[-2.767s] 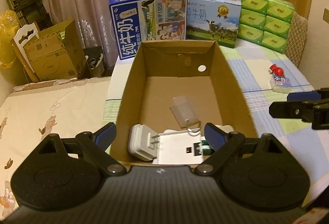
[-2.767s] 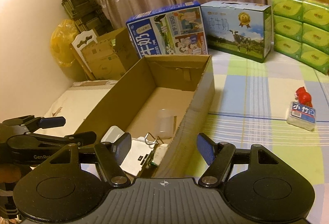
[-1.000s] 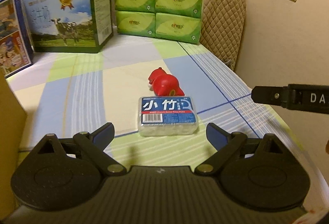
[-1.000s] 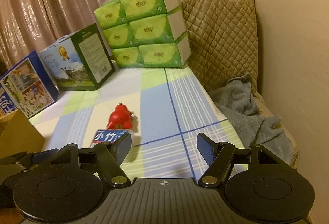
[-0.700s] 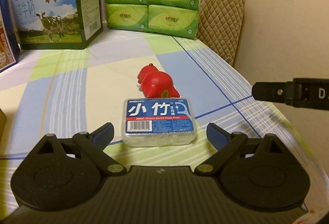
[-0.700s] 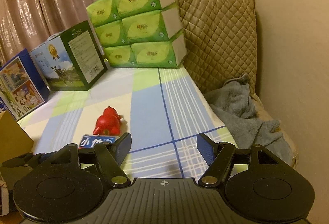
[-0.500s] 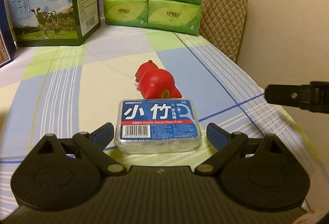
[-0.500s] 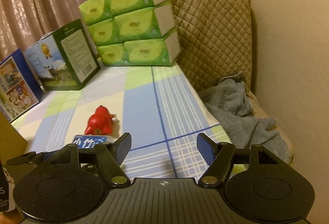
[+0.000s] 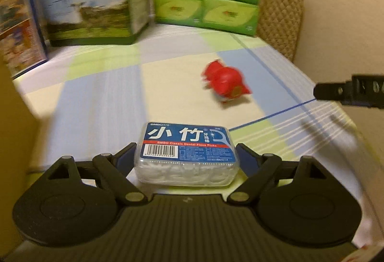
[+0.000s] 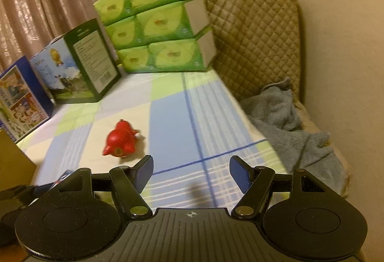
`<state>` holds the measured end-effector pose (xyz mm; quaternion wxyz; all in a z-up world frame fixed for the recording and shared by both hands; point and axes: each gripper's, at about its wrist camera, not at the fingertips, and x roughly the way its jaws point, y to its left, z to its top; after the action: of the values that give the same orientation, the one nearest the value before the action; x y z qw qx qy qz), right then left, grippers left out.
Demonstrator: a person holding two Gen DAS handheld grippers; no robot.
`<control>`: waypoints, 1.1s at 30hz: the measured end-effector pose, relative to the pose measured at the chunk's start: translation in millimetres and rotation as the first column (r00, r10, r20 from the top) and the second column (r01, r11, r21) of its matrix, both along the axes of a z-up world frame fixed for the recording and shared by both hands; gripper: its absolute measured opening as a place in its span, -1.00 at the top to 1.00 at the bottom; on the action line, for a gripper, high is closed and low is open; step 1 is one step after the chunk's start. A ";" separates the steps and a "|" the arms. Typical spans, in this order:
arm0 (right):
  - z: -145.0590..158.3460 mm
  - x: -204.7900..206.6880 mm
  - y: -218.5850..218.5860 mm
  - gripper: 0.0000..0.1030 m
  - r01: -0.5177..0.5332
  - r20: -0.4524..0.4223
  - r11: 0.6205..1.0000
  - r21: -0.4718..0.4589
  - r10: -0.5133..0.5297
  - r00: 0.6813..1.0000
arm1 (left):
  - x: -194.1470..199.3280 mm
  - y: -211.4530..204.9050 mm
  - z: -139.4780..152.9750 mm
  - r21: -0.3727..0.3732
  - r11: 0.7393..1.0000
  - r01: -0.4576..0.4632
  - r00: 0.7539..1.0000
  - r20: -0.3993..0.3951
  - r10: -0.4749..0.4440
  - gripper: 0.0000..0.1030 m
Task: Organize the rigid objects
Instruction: 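Grasp the clear floss box with the left tool while the right tool grasps the red toy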
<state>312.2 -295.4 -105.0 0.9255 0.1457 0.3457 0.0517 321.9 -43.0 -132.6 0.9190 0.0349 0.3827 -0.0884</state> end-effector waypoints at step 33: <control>-33.2 88.5 117.9 0.14 -0.254 0.018 0.958 -0.133 0.259 0.966 | -7.4 50.6 13.7 -0.079 0.991 -0.107 0.993 0.037 0.110 -0.63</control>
<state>400.7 -177.5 -138.3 0.9244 0.0383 0.3481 0.1512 314.5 7.6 -118.9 0.9307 -0.0196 0.3614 -0.0524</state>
